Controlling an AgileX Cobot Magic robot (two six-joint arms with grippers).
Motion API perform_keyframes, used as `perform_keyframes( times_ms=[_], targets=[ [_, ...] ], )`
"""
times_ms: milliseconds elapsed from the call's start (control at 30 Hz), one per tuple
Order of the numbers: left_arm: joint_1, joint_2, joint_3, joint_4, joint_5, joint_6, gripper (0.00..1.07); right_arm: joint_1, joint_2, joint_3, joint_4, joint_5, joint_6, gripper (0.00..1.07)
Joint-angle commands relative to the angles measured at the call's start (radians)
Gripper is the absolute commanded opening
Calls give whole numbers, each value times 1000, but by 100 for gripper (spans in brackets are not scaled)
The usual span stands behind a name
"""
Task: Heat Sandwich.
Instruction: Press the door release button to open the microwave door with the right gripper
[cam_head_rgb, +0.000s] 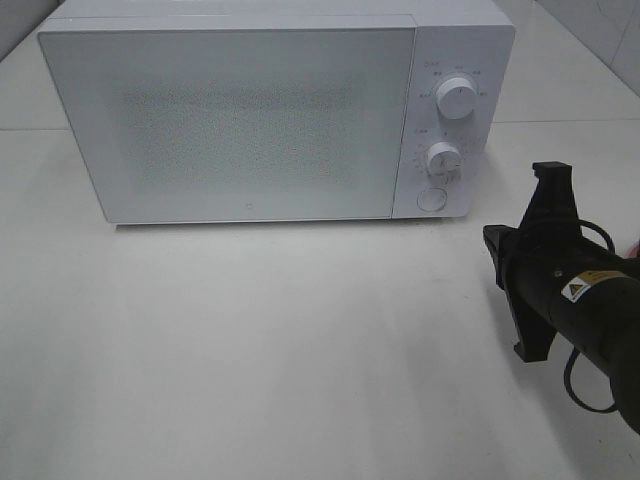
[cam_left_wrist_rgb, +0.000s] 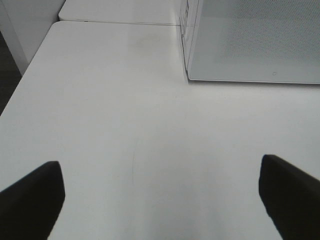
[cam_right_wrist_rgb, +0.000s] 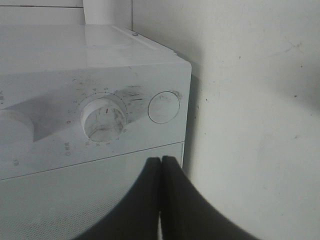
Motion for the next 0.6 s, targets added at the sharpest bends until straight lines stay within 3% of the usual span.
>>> perform_keyframes(
  times_ms=[33,233,600],
  targets=[
    [2,-28,2,0,-9,0,103,-36,35,-32,-79,9,20,0],
    [2,-28,2,0,-9,0,103,-90,129,-118,-192,12,104,0],
    [2,-28,2,0,-9,0,103,-116,229,-260,-196,87,99,0]
  ],
)
